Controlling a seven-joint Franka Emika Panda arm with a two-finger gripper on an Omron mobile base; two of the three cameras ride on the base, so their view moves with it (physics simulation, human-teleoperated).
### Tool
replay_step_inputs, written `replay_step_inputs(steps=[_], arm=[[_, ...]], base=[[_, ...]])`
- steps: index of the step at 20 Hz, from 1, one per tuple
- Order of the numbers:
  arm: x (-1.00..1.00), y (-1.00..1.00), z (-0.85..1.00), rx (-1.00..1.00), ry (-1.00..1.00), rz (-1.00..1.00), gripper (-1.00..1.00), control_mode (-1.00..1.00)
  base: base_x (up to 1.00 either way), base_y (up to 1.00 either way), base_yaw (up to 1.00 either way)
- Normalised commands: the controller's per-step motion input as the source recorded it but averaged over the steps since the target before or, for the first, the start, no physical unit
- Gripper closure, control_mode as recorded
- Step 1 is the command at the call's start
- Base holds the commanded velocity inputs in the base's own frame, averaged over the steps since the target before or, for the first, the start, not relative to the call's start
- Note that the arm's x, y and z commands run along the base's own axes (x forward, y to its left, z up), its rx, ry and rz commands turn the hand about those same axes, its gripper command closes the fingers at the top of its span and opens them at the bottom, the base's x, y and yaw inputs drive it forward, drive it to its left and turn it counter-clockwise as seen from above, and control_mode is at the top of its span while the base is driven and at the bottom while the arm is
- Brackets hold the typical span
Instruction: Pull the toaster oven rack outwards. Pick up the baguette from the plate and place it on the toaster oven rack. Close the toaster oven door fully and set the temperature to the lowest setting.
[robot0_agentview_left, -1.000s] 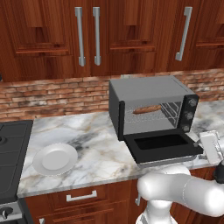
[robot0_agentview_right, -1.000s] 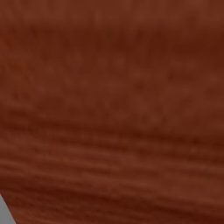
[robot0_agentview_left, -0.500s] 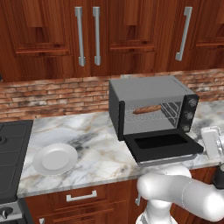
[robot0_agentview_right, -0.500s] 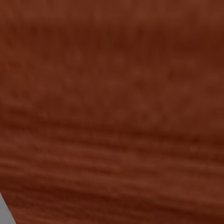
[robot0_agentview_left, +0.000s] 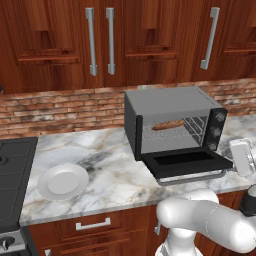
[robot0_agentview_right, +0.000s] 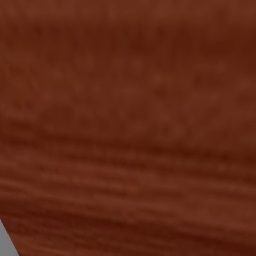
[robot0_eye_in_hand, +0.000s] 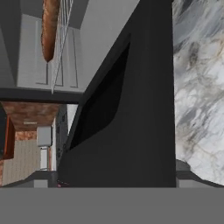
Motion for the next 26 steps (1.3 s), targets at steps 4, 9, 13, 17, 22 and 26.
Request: replay_step_inputs(steps=[4, 9, 13, 17, 22, 26], arm=[[0.51, 0.4, 0.2, 0.0, 0.0, 0.0, -1.0, -1.0], [0.82, 0.45, 0.18, -0.01, 0.0, 0.0, -1.0, -1.0], [0.59, 0.45, 0.28, 0.0, -0.01, 0.0, -1.0, -1.0], [0.24, 0.39, 0.29, 0.0, -0.03, -0.01, -1.0, -1.0], [0.27, 0.41, 0.08, 0.0, -0.15, -0.07, -1.0, -1.0], [0.36, 0.42, 0.04, 0.0, -0.27, -0.12, -1.0, -1.0]], base=[[0.0, 0.0, 0.0], [0.0, 0.0, 0.0], [0.0, 0.0, 0.0], [0.0, 0.0, 0.0], [0.0, 0.0, 0.0], [0.0, 0.0, 0.0]])
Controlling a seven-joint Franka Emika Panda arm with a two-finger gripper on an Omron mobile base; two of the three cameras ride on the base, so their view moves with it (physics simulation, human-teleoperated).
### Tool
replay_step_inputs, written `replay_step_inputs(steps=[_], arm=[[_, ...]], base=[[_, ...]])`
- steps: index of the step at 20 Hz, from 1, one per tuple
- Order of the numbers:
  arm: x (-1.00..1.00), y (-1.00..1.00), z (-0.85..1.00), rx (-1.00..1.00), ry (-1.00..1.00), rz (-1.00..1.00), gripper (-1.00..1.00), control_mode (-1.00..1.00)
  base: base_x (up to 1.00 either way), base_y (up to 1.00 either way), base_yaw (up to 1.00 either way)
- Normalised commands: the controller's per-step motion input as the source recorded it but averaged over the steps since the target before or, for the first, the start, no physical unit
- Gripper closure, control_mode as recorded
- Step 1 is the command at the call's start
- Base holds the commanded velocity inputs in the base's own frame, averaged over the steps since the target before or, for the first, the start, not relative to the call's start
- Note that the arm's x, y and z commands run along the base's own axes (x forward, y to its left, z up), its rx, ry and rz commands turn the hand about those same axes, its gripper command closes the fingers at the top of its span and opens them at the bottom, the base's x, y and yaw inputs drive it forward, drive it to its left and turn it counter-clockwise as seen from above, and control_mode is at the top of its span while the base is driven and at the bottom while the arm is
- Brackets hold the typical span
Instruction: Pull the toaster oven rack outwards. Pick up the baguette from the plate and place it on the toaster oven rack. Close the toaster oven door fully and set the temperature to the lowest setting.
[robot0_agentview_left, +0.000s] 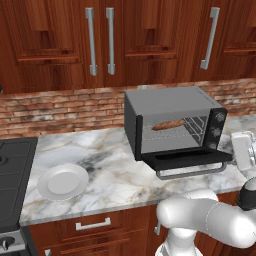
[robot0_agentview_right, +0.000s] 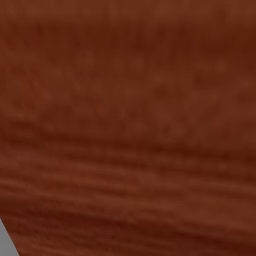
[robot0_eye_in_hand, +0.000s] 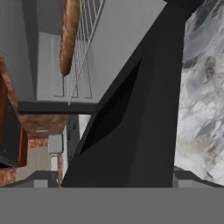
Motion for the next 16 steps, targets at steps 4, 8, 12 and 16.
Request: replay_step_inputs(steps=[4, 8, 12, 16], arm=[[0.45, 0.48, 0.07, 0.0, -0.29, -0.15, -1.0, -1.0], [0.34, 0.62, 0.27, 0.0, -0.2, -0.18, -1.0, -1.0], [0.28, 0.61, 0.23, -0.01, -0.11, -0.18, -1.0, -1.0], [0.47, 0.5, 0.05, -0.04, -0.04, -0.18, -1.0, -1.0]], base=[[0.0, 0.0, 0.0], [0.0, 0.0, 0.0], [0.0, 0.0, 0.0], [0.0, 0.0, 0.0]])
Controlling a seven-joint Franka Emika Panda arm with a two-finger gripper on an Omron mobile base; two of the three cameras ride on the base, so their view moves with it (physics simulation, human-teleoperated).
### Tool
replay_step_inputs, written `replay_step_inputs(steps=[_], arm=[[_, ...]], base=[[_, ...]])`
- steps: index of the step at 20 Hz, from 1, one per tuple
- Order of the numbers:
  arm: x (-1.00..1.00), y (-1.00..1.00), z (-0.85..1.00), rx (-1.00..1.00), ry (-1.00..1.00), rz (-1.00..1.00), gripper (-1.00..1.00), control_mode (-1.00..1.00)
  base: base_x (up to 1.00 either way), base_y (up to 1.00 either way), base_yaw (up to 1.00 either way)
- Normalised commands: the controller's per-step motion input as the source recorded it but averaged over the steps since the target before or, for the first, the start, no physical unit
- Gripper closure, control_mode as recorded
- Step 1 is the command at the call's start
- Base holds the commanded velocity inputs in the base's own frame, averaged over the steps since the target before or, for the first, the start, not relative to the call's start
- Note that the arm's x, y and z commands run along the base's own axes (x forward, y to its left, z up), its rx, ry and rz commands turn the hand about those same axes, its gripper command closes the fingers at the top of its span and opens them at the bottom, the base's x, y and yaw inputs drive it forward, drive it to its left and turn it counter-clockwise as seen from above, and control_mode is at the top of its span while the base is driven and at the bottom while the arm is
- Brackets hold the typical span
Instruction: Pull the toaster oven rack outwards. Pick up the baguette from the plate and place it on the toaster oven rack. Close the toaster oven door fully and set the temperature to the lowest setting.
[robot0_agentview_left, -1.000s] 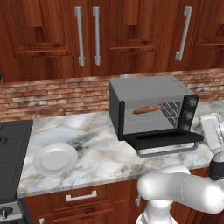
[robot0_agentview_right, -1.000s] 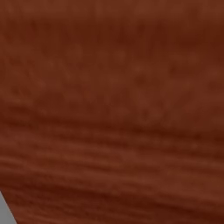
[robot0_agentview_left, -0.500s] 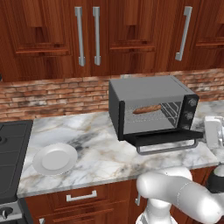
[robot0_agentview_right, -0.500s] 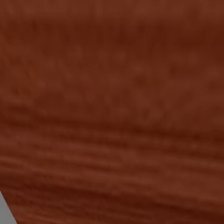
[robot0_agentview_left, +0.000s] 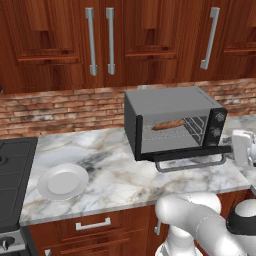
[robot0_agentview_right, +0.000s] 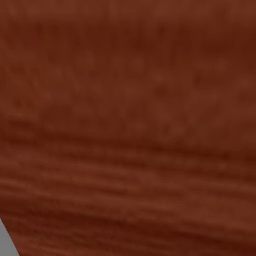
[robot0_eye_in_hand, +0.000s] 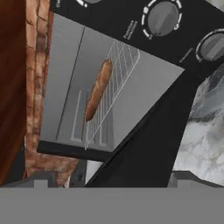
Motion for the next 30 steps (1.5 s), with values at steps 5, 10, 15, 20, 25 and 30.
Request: replay_step_inputs(steps=[5, 10, 15, 20, 25, 30], arm=[[0.74, 0.54, 0.0, -0.07, 0.0, -0.2, -1.0, -1.0], [0.74, 0.51, 0.0, -0.06, 0.0, -0.19, -1.0, -1.0], [0.56, 0.3, 0.0, -0.01, 0.0, -0.16, -1.0, -1.0], [0.48, 0.26, 0.0, 0.0, -0.01, -0.14, -1.0, -1.0], [0.19, 0.14, 0.0, 0.0, -0.03, -0.12, -1.0, -1.0], [0.43, 0.07, 0.0, 0.0, -0.04, -0.1, -1.0, -1.0]], base=[[0.0, 0.0, 0.0], [0.0, 0.0, 0.0], [0.0, 0.0, 0.0], [0.0, 0.0, 0.0], [0.0, 0.0, 0.0], [0.0, 0.0, 0.0]])
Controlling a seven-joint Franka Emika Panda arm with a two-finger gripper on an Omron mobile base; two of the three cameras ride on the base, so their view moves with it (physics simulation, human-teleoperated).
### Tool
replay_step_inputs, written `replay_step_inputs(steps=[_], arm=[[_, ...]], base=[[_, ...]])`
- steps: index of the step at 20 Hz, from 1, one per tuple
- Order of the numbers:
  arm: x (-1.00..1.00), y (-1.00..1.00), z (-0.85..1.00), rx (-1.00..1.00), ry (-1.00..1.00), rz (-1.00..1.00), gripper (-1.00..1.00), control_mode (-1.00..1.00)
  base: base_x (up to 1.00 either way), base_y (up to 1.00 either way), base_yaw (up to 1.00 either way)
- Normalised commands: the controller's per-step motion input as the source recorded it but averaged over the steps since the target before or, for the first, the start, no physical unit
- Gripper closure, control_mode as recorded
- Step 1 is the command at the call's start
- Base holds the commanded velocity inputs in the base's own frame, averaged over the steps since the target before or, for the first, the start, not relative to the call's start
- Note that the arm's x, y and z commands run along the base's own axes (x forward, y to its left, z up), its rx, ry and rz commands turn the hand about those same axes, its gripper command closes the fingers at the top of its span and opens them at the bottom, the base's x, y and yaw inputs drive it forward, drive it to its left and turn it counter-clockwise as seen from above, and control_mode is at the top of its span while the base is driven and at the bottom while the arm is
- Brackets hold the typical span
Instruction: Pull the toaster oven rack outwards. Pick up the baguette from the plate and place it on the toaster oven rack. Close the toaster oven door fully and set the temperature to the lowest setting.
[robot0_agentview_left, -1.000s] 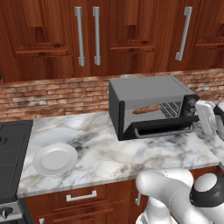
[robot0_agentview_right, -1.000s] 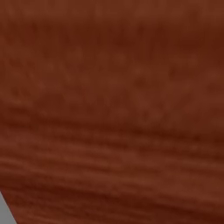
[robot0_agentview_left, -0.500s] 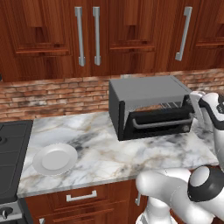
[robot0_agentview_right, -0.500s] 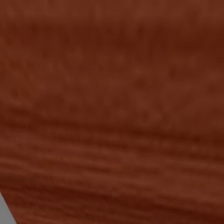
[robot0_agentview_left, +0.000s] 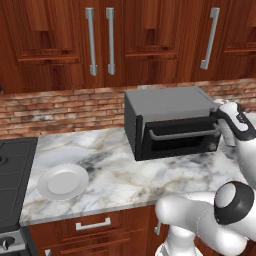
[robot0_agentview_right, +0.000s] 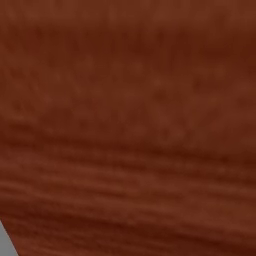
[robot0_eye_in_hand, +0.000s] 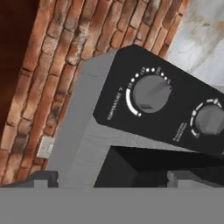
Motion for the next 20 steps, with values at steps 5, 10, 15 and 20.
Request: replay_step_inputs(steps=[5, 10, 15, 20], arm=[[0.63, 0.1, 0.0, 0.0, -0.1, -0.09, -1.0, -1.0], [0.6, 0.09, 0.0, 0.0, -0.13, -0.09, -1.0, -1.0], [0.54, 0.03, 0.0, 0.0, -0.07, -0.09, -1.0, -1.0], [0.48, 0.05, -0.01, 0.0, 0.0, -0.09, -1.0, -1.0]], base=[[0.0, 0.0, 0.0], [0.0, 0.0, 0.0], [0.0, 0.0, 0.0], [0.0, 0.0, 0.0]])
